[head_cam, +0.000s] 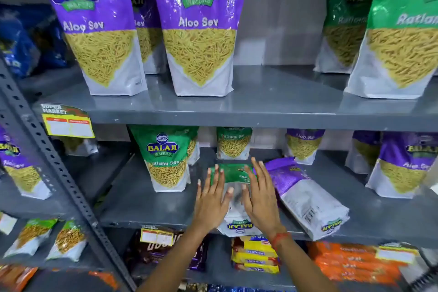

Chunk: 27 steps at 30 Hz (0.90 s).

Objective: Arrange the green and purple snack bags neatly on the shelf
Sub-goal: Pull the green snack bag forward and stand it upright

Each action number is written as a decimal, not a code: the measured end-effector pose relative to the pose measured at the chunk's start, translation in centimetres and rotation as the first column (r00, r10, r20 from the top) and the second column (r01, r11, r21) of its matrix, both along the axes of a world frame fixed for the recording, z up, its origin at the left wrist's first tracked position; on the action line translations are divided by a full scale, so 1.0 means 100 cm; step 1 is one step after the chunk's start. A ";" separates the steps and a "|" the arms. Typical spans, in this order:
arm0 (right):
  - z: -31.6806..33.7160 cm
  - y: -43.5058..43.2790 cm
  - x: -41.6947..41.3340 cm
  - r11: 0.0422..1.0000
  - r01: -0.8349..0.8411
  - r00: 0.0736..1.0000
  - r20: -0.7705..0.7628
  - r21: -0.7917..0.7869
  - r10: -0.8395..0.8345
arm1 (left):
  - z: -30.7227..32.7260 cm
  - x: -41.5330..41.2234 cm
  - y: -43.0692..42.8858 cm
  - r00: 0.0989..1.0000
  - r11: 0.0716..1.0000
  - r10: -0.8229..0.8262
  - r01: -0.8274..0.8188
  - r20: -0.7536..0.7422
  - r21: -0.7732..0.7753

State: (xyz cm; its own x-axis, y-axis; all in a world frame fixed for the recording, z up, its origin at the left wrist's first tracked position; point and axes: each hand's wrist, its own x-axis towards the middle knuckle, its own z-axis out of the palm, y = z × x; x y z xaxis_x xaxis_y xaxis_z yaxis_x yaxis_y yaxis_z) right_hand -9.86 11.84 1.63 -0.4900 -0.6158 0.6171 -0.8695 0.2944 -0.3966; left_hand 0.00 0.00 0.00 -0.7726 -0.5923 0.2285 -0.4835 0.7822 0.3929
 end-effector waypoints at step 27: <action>-0.014 -0.064 -0.092 0.952 0.284 0.606 0.790 -0.111 -0.089 | 0.008 -0.051 -0.080 0.707 0.637 0.550 -0.010 -0.446 0.771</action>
State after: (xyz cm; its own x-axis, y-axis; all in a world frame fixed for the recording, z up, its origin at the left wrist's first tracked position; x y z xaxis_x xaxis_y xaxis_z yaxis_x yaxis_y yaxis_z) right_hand -19.10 5.44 0.26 -0.9303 -0.3630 0.0530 -0.1490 0.2417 -0.9588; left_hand -5.05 -8.04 0.75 -0.3786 -0.9255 -0.0080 -0.0712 0.0206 0.9972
